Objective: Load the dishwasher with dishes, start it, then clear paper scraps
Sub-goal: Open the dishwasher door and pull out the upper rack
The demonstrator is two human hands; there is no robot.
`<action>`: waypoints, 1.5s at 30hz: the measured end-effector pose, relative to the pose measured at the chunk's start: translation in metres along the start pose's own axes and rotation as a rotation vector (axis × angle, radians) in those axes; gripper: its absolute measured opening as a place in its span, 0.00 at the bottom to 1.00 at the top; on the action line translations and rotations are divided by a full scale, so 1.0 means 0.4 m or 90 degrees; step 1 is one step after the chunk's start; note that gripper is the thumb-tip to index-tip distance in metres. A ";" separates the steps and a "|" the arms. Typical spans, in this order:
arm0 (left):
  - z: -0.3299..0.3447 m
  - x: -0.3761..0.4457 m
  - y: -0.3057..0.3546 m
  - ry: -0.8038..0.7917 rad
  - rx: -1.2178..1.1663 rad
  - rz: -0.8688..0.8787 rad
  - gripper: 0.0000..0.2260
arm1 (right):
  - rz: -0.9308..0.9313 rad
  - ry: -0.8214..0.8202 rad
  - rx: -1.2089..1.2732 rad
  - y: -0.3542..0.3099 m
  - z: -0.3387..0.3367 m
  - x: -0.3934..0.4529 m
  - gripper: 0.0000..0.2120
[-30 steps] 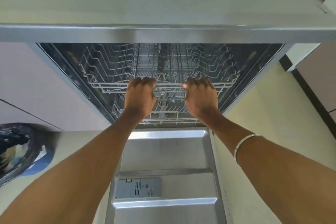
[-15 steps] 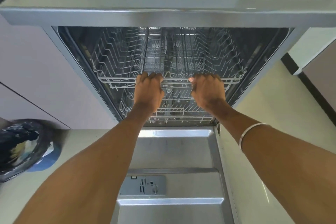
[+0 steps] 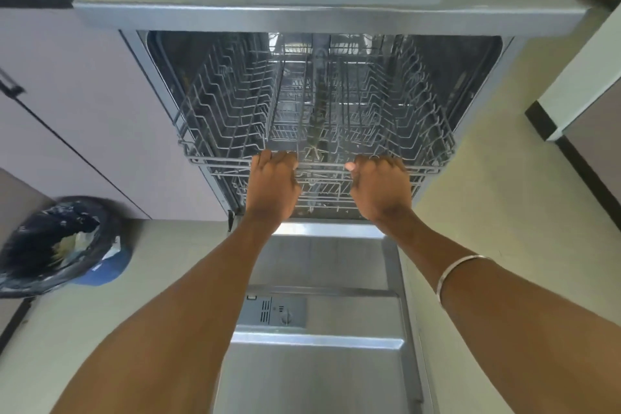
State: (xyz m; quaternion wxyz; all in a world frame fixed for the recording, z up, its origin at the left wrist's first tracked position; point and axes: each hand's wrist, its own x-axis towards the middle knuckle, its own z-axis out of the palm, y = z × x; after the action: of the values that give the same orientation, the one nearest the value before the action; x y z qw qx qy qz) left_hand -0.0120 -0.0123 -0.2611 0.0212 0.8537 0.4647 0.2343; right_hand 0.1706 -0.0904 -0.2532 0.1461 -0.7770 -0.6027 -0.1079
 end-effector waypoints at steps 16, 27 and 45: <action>-0.073 -0.167 0.047 -0.019 -0.011 -0.018 0.11 | 0.018 -0.023 0.009 -0.024 -0.049 -0.168 0.11; -0.122 -0.292 0.067 -0.039 -0.017 -0.017 0.13 | 0.029 -0.002 -0.006 -0.057 -0.094 -0.295 0.08; -0.209 -0.509 0.106 -0.087 -0.037 -0.015 0.16 | 0.003 -0.033 -0.003 -0.095 -0.178 -0.514 0.16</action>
State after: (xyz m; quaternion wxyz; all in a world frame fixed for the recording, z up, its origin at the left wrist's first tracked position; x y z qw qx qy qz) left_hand -0.1070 -0.2150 -0.2534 0.0809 0.8611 0.4652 0.1886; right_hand 0.0829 -0.2929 -0.2538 0.1288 -0.7813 -0.6042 -0.0885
